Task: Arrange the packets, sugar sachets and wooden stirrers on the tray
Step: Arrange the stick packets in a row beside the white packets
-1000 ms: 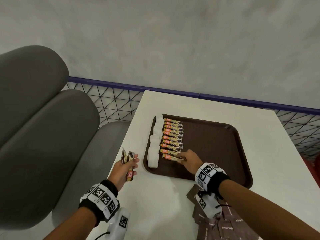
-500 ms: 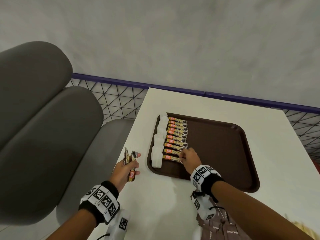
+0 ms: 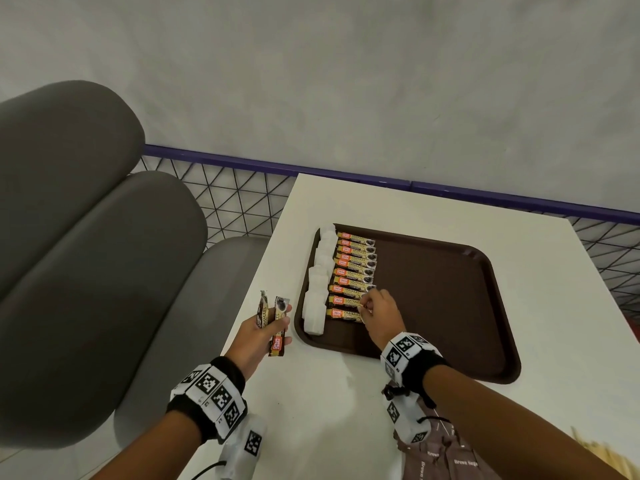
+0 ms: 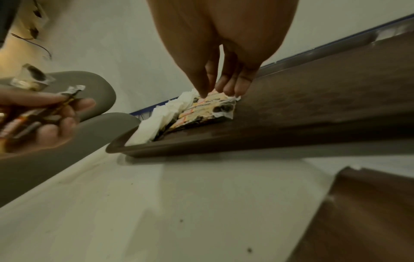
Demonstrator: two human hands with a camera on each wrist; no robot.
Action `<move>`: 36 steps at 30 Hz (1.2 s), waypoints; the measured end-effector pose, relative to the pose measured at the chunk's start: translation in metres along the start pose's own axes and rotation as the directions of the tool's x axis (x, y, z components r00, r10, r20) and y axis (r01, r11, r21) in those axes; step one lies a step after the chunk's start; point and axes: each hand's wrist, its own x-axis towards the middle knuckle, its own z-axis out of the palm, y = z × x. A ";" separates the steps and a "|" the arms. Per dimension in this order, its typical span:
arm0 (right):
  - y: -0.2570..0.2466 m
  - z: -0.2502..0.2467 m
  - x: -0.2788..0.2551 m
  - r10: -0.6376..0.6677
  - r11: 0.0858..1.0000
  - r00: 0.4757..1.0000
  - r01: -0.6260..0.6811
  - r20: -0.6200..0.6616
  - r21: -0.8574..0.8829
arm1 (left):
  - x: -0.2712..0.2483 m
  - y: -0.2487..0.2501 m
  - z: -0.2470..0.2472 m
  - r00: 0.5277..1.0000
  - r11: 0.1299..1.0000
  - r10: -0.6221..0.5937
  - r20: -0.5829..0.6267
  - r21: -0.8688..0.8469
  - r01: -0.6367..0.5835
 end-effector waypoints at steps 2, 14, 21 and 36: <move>-0.006 -0.001 -0.003 -0.056 0.997 0.998 0.056 -0.002 0.058 | 0.001 0.001 0.004 1.000 1.000 0.028 -0.004 0.005 -0.028; -0.066 0.016 -0.037 -0.273 0.875 0.888 0.069 0.371 0.479 | -0.005 0.014 0.032 0.986 0.979 0.167 0.012 0.114 -0.167; -0.066 0.014 -0.043 -0.273 0.833 0.880 0.014 0.389 0.553 | -0.009 0.018 0.029 0.977 0.969 0.208 -0.047 0.146 -0.199; -0.066 -0.012 -0.030 -0.283 0.778 0.941 0.113 0.184 0.618 | -0.012 0.015 0.039 0.984 0.948 0.168 0.059 0.264 -0.177</move>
